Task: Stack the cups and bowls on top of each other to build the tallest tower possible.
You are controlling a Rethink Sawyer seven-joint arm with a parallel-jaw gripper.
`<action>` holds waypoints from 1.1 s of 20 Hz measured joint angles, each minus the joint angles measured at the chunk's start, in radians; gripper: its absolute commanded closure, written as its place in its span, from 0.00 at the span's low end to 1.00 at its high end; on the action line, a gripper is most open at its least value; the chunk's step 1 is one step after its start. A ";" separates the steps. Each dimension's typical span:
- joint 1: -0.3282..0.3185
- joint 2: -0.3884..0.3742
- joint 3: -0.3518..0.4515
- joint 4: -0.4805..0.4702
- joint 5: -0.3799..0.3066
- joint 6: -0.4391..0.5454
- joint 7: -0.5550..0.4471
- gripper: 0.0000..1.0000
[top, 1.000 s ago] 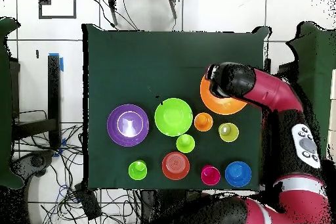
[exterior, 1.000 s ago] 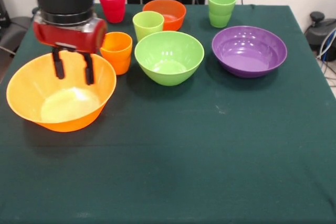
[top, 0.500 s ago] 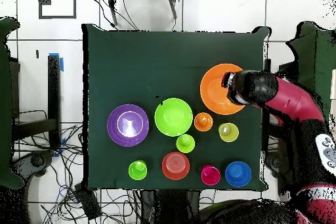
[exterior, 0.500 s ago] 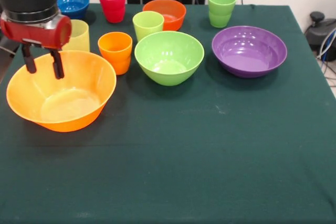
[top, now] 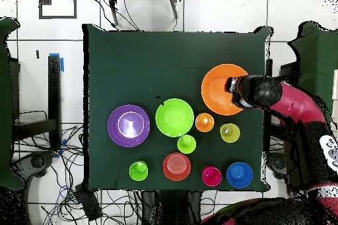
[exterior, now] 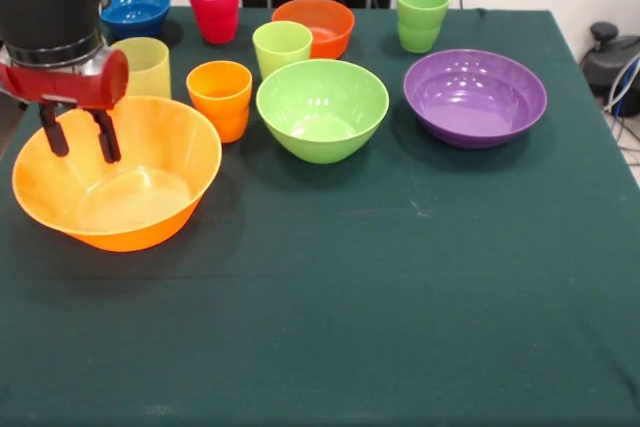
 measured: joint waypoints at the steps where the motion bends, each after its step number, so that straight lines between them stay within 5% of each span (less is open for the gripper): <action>1: -0.003 0.004 0.006 -0.002 -0.005 0.000 -0.005 0.00; 22: -0.044 0.025 0.127 -0.016 -0.074 0.087 -0.045 0.00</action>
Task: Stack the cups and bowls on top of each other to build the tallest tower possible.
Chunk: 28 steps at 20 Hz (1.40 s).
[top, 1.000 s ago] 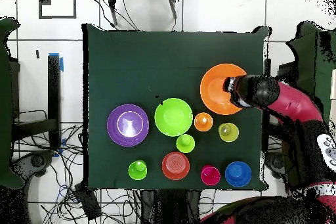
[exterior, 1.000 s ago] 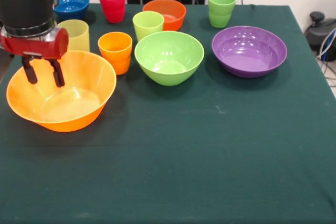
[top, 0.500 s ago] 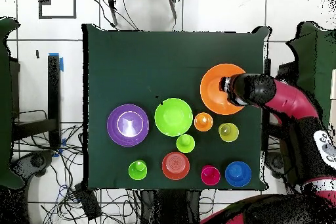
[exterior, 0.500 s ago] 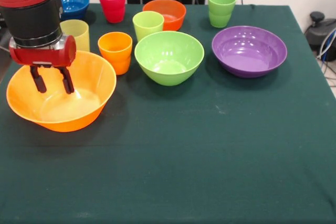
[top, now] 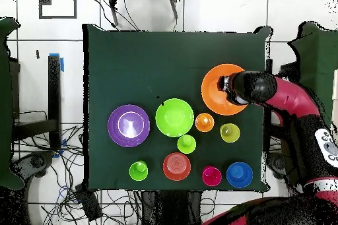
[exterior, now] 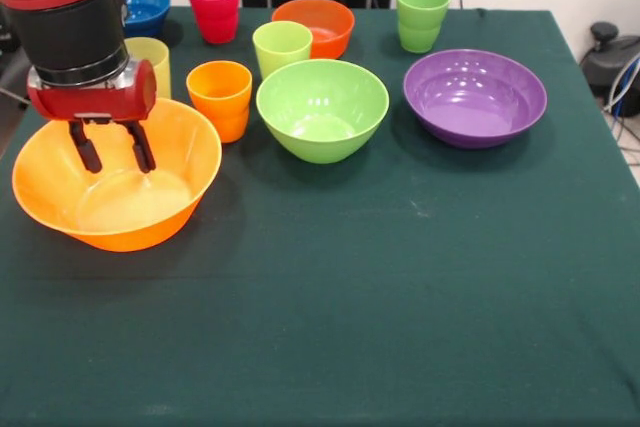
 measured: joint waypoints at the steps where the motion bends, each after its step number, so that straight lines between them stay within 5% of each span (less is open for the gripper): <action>1: 0.000 -0.001 0.002 0.000 0.000 0.002 0.000 0.00; 28: -0.063 -0.006 0.082 -0.102 -0.053 0.126 0.000 0.00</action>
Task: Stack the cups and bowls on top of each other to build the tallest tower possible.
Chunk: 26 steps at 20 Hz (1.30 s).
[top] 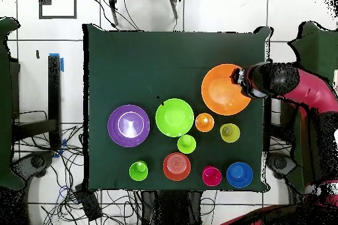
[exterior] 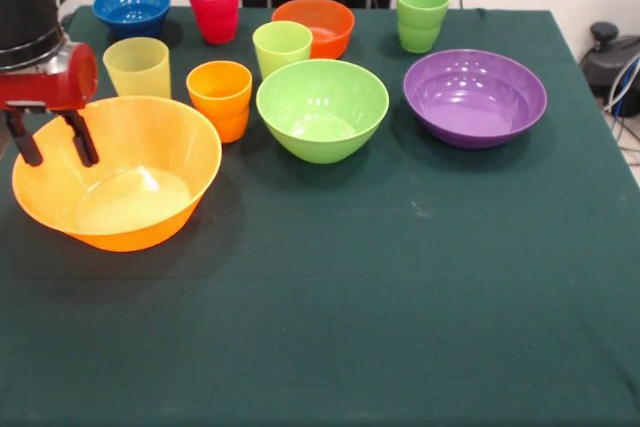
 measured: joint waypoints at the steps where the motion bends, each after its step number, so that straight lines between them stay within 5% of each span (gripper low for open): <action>1: -0.006 0.000 0.004 -0.004 -0.001 0.006 -0.002 0.00; 26: -0.043 0.012 0.031 -0.058 -0.042 0.048 -0.107 0.00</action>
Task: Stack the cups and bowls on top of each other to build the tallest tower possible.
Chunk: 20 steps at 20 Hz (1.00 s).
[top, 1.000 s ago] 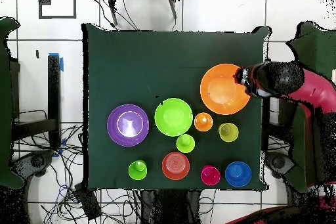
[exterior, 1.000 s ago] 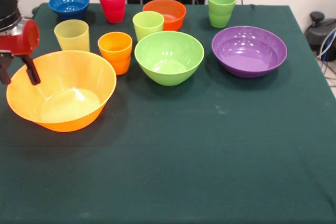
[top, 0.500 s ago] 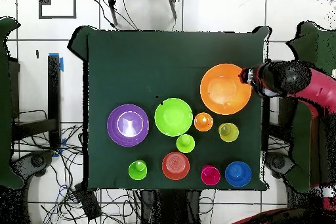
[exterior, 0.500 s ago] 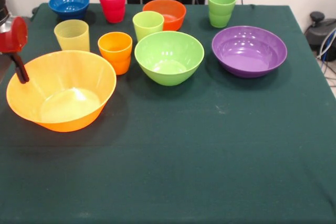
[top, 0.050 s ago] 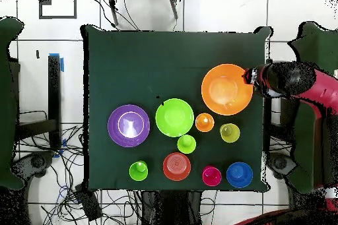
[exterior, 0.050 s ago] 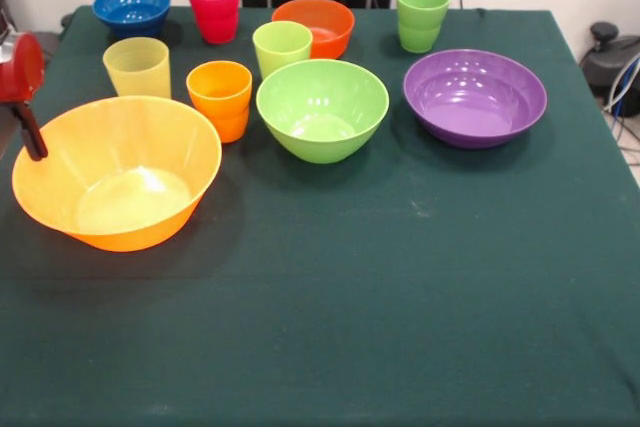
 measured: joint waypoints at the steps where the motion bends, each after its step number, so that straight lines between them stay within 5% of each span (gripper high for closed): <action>1: -0.001 0.002 0.000 -0.001 -0.001 0.000 0.000 0.00; 20: -0.021 0.080 0.034 -0.034 -0.012 0.000 -0.069 0.00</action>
